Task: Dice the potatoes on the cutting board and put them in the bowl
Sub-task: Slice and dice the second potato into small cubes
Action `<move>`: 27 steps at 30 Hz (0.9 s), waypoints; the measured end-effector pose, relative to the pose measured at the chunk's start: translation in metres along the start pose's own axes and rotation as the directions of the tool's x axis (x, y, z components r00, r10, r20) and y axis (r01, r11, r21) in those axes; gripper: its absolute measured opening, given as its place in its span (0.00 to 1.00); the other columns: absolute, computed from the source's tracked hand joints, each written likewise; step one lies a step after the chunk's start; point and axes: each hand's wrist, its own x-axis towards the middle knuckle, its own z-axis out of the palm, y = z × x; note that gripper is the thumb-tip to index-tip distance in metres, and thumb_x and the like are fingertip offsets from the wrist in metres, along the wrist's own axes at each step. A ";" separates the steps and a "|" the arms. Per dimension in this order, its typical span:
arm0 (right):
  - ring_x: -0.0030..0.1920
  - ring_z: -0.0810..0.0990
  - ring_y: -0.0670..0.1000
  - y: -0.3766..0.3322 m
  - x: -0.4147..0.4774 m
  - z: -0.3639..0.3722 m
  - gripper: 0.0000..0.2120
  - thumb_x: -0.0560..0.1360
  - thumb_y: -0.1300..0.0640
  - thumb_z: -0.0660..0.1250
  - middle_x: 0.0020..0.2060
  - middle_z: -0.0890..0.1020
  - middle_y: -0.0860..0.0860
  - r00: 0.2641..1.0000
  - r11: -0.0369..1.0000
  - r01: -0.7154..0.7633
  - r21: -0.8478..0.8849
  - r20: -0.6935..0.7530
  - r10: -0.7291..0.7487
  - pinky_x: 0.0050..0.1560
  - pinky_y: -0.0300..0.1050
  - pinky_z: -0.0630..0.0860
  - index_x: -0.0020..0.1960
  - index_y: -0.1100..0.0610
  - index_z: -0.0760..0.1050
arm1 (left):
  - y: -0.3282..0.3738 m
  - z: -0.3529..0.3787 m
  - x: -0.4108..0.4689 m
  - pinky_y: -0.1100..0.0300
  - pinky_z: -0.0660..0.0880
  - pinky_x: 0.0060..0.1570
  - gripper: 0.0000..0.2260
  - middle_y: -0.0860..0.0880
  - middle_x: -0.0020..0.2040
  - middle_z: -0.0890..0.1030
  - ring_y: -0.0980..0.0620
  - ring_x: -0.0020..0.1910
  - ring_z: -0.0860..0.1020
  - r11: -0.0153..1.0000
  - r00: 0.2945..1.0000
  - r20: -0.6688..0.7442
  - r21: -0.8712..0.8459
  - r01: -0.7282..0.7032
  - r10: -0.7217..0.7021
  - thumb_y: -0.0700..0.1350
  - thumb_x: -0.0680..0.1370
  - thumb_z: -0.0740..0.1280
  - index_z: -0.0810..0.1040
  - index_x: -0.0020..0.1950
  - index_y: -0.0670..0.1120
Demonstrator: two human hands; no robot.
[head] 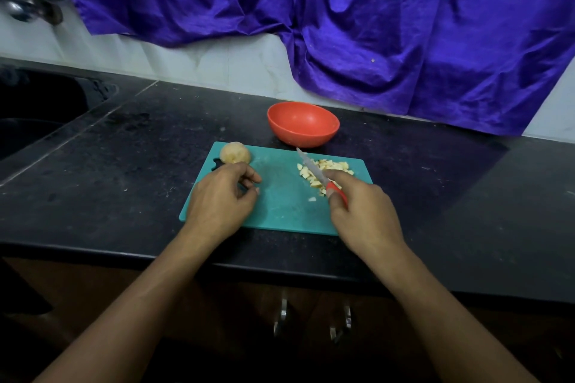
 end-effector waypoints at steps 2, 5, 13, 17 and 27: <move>0.50 0.81 0.51 -0.006 -0.004 0.004 0.21 0.83 0.54 0.60 0.57 0.82 0.47 0.996 0.996 0.090 -0.006 -0.025 -0.090 0.47 0.51 0.79 0.75 0.42 0.70 | 0.000 0.001 0.000 0.66 0.69 0.39 0.06 0.59 0.45 0.81 0.61 0.36 0.76 1.000 1.000 0.004 -0.001 0.001 -0.001 0.44 0.77 0.72 0.81 0.52 0.54; 0.54 0.80 0.52 -0.015 -0.008 0.013 0.22 0.84 0.54 0.57 0.59 0.81 0.46 0.979 0.972 0.182 -0.151 0.118 -0.165 0.48 0.50 0.77 0.77 0.41 0.67 | -0.001 0.001 0.000 0.63 0.71 0.40 0.06 0.58 0.45 0.81 0.60 0.36 0.77 1.000 1.000 0.001 -0.007 0.001 -0.001 0.44 0.77 0.72 0.81 0.52 0.54; 0.46 0.78 0.48 -0.012 0.001 0.015 0.21 0.84 0.52 0.58 0.52 0.82 0.46 0.980 0.981 0.128 -0.148 0.168 -0.102 0.43 0.46 0.72 0.76 0.40 0.69 | -0.006 0.005 0.005 0.66 0.68 0.39 0.06 0.58 0.46 0.81 0.62 0.36 0.75 1.000 0.999 -0.027 -0.025 -0.019 0.018 0.44 0.76 0.72 0.81 0.50 0.54; 0.46 0.79 0.46 -0.001 -0.004 0.022 0.19 0.84 0.50 0.61 0.52 0.84 0.44 0.997 0.994 0.074 0.083 0.017 -0.076 0.44 0.44 0.74 0.74 0.41 0.73 | -0.013 0.003 0.021 0.56 0.75 0.44 0.06 0.56 0.47 0.81 0.59 0.36 0.75 0.995 0.982 -0.179 -0.065 -0.080 0.067 0.42 0.75 0.73 0.82 0.48 0.52; 0.53 0.82 0.48 0.000 -0.010 0.025 0.18 0.83 0.48 0.62 0.56 0.85 0.44 0.993 0.988 0.113 0.102 -0.052 -0.108 0.51 0.49 0.80 0.72 0.42 0.75 | -0.017 0.009 0.067 0.43 0.74 0.61 0.19 0.42 0.65 0.78 0.37 0.63 0.72 0.955 0.999 0.004 0.293 0.037 -0.040 0.46 0.79 0.67 0.77 0.70 0.49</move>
